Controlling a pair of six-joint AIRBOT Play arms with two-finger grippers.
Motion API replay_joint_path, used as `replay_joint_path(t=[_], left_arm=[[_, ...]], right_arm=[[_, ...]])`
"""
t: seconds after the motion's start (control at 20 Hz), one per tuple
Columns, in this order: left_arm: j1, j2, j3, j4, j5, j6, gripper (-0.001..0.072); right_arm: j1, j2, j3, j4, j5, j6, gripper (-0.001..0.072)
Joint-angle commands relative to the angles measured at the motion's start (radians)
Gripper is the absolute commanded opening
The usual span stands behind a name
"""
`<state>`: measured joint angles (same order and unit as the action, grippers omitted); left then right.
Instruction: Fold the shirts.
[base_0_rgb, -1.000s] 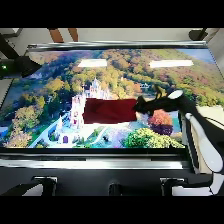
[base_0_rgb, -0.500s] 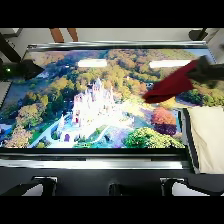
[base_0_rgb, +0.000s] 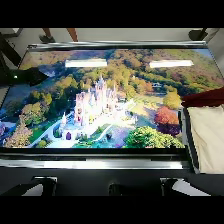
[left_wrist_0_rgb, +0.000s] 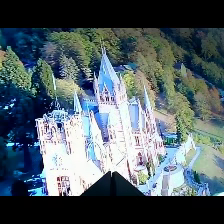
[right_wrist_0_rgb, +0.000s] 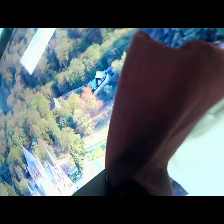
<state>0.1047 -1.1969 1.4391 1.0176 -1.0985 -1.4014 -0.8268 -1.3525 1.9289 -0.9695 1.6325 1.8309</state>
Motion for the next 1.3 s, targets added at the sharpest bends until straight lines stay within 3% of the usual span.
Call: replay_joint_path(t=[0.0,0.1,0.3,0.45,0.7,0.9,1.2,1.25], left_arm=[[0.0,0.0,-0.004,0.0,0.029,0.015,0.0034],[0.0,-0.001,-0.004,0.0,0.052,0.015,0.0034],[0.0,-0.014,-0.004,0.0,0.086,0.036,0.0034],[-0.002,-0.035,-0.005,0.0,0.086,0.041,0.0034],[-0.002,-0.043,-0.005,0.0,0.086,0.06,0.0034],[-0.002,-0.043,-0.004,0.0,0.087,0.06,0.0034],[-0.002,-0.043,-0.004,0.0,0.085,0.059,0.0034],[-0.002,-0.043,-0.004,0.0,0.085,0.059,0.0034]], right_arm=[[-0.12,0.057,0.028,-0.017,0.12,0.053,0.0034],[-0.168,0.064,0.025,-0.074,0.22,0.05,0.0035],[-0.192,0.078,0.003,-0.241,0.22,0.097,0.0034],[-0.192,0.123,-0.153,-0.298,0.22,0.077,0.0034],[-0.192,0.242,-0.502,-0.716,0.219,-0.04,0.0034],[-0.192,0.245,-0.64,-0.643,0.142,-0.078,0.0034],[-0.192,0.245,-0.761,-0.728,0.096,-0.084,0.0036],[-0.192,0.245,-0.767,-0.726,0.085,-0.079,0.0104]])
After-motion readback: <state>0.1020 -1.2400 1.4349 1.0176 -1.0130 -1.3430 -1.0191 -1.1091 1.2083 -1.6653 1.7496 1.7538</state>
